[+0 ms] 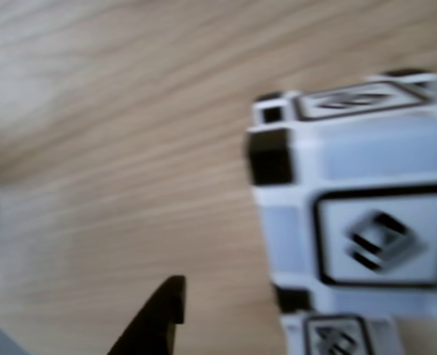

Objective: Stack cubes from left to right.

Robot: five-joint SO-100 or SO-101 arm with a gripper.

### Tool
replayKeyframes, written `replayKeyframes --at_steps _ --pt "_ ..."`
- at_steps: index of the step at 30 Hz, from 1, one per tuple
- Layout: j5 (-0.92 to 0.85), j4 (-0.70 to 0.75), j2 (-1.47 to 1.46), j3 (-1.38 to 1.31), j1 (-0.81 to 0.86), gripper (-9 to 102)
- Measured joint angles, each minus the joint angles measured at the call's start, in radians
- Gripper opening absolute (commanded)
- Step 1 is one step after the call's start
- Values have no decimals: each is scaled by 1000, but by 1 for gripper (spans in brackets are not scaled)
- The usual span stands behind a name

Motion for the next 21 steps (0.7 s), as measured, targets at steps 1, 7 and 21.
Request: replayKeyframes --at_steps 1,7,21 --pt "2 0 0 12 -9 44" --pt "-54 -2 2 15 -15 44" --pt "-150 -8 2 15 -32 45"
